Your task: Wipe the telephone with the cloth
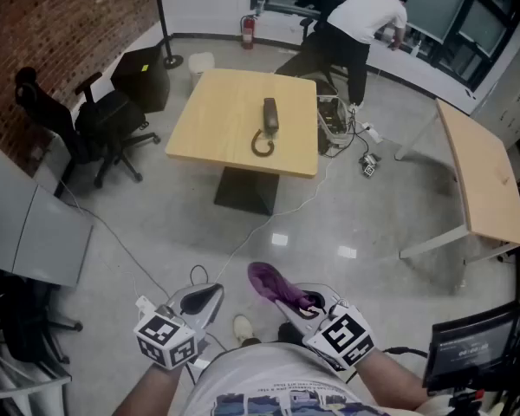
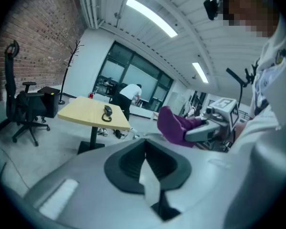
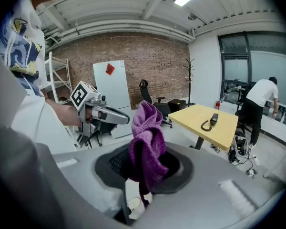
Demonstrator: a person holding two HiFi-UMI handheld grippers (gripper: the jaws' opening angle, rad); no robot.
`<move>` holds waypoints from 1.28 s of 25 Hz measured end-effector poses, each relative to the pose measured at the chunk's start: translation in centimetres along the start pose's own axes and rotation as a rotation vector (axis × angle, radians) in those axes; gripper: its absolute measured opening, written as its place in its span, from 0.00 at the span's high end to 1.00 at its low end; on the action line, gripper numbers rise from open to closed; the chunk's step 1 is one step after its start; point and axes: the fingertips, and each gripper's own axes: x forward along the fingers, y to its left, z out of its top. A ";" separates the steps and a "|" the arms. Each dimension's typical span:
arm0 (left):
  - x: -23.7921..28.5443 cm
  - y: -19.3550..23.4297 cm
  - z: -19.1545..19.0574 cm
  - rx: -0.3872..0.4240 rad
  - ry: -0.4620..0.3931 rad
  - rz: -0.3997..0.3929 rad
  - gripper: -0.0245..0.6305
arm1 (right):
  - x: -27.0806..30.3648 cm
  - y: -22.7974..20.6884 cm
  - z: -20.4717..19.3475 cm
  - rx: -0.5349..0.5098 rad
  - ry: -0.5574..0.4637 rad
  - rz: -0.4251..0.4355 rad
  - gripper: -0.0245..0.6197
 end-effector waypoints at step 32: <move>7.2 2.5 4.1 0.028 0.046 0.003 0.96 | 0.0 -10.1 0.8 0.111 -0.021 -0.088 0.83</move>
